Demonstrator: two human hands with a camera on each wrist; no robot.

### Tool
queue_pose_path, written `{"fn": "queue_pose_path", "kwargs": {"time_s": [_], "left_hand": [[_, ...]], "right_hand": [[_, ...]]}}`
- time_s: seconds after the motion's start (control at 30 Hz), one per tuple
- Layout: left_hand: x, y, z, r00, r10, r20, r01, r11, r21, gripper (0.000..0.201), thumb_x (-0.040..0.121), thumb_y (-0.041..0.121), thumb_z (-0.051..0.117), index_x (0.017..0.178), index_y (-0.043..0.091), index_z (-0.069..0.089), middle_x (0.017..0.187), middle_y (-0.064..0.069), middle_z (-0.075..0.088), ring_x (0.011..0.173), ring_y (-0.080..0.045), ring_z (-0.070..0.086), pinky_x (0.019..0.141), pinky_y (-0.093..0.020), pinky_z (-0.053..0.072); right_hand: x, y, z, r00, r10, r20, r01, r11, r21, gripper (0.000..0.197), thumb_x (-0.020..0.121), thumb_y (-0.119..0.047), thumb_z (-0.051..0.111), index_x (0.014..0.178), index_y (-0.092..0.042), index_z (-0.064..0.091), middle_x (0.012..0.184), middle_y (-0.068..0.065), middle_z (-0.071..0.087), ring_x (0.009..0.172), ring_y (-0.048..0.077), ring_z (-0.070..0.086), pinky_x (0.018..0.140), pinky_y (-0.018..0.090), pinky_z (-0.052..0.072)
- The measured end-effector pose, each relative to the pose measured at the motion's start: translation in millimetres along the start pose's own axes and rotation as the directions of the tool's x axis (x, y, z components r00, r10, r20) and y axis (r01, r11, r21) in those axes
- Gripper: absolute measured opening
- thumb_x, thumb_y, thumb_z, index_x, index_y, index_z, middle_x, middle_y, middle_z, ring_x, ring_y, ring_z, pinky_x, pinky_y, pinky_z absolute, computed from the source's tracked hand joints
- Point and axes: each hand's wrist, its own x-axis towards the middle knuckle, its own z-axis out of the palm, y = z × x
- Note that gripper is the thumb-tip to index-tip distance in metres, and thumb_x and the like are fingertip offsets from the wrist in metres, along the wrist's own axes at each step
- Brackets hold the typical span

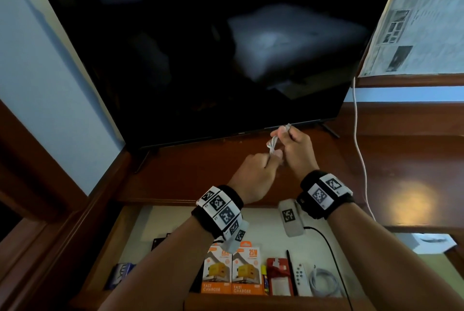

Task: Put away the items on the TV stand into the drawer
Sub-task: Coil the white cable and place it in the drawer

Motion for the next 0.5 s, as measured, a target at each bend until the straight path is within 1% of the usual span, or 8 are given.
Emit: {"fn": "queue_pose_path", "kwargs": {"time_s": [0.03, 0.1, 0.17, 0.2, 0.27, 0.33, 0.43, 0.5], "left_hand": [[-3, 2, 0, 1.000, 0.003, -0.002, -0.003, 1.000, 0.004, 0.055, 0.110, 0.041, 0.036, 0.081, 0.004, 0.065, 0.055, 0.004, 0.049, 0.045, -0.013, 0.038, 0.051, -0.034, 0.032], [-9, 7, -1, 1.000, 0.003, -0.001, -0.003, 1.000, -0.005, 0.053, 0.111, 0.038, 0.037, 0.082, 0.004, 0.066, 0.051, 0.008, 0.048, 0.040, -0.007, 0.037, 0.047, -0.025, 0.031], [-11, 5, -3, 1.000, 0.000, 0.012, 0.001, 0.999, -0.047, 0.055, 0.111, 0.038, 0.037, 0.082, 0.002, 0.067, 0.045, 0.010, 0.045, 0.038, -0.006, 0.035, 0.045, -0.019, 0.028], [-11, 2, -4, 1.000, -0.006, 0.018, 0.007, 0.997, -0.072, 0.057, 0.111, 0.039, 0.037, 0.082, 0.002, 0.067, 0.045, 0.010, 0.044, 0.039, -0.006, 0.033, 0.046, -0.020, 0.027], [-11, -7, -4, 0.999, -0.031, 0.010, 0.032, 0.992, -0.121, 0.061, 0.111, 0.042, 0.036, 0.081, 0.000, 0.068, 0.047, 0.010, 0.043, 0.042, -0.007, 0.032, 0.049, -0.023, 0.028], [-13, -9, 0, 0.997, -0.072, -0.013, 0.070, 0.988, -0.135, 0.061, 0.111, 0.043, 0.034, 0.079, 0.001, 0.067, 0.043, 0.012, 0.042, 0.040, -0.006, 0.033, 0.047, -0.022, 0.027], [-16, 1, 11, 0.998, -0.054, -0.034, 0.052, 0.996, -0.075, 0.048, 0.111, 0.039, 0.037, 0.076, 0.013, 0.058, 0.049, 0.010, 0.044, 0.040, -0.004, 0.035, 0.048, -0.022, 0.028], [-16, 5, 14, 0.999, -0.023, -0.031, 0.021, 0.998, -0.067, 0.044, 0.110, 0.039, 0.038, 0.080, 0.014, 0.056, 0.056, 0.010, 0.044, 0.044, -0.005, 0.035, 0.049, -0.022, 0.030]], "right_hand": [[0, -2, -2, 1.000, 0.022, 0.017, -0.022, 0.999, 0.023, 0.032, 0.108, -0.028, 0.045, 0.094, -0.010, 0.067, 0.085, 0.014, 0.074, 0.056, 0.020, 0.058, 0.051, 0.031, 0.046], [0, -6, -4, 0.997, 0.055, 0.061, -0.059, 0.996, 0.065, 0.033, 0.109, -0.026, 0.042, 0.094, -0.006, 0.064, 0.088, 0.014, 0.075, 0.055, 0.022, 0.057, 0.047, 0.028, 0.046], [-2, -7, 0, 0.995, 0.066, 0.080, -0.071, 0.995, 0.069, 0.032, 0.109, -0.027, 0.041, 0.094, -0.010, 0.063, 0.091, 0.015, 0.075, 0.053, 0.019, 0.060, 0.045, 0.027, 0.048], [-5, -6, 3, 0.995, 0.063, 0.075, -0.068, 0.996, 0.063, 0.032, 0.109, -0.028, 0.040, 0.093, -0.012, 0.062, 0.090, 0.015, 0.074, 0.052, 0.017, 0.061, 0.045, 0.027, 0.048], [-8, 0, 9, 0.999, 0.031, 0.041, -0.032, 0.999, 0.020, 0.031, 0.109, -0.029, 0.039, 0.091, -0.015, 0.061, 0.082, 0.011, 0.072, 0.056, 0.016, 0.061, 0.052, 0.030, 0.049], [-8, 3, 9, 1.000, 0.020, 0.017, -0.020, 1.000, -0.007, 0.032, 0.109, -0.027, 0.040, 0.089, -0.015, 0.062, 0.071, 0.004, 0.064, 0.057, 0.014, 0.057, 0.056, 0.030, 0.048], [-4, 0, 5, 0.997, 0.082, 0.014, -0.083, 0.995, 0.056, 0.034, 0.109, -0.022, 0.041, 0.086, -0.007, 0.062, 0.059, 0.000, 0.051, 0.046, 0.005, 0.047, 0.050, 0.022, 0.042], [-1, -3, 4, 0.993, 0.118, 0.010, -0.119, 0.989, 0.088, 0.035, 0.109, -0.020, 0.042, 0.084, -0.004, 0.061, 0.058, 0.001, 0.048, 0.043, 0.004, 0.045, 0.046, 0.019, 0.041]]}}
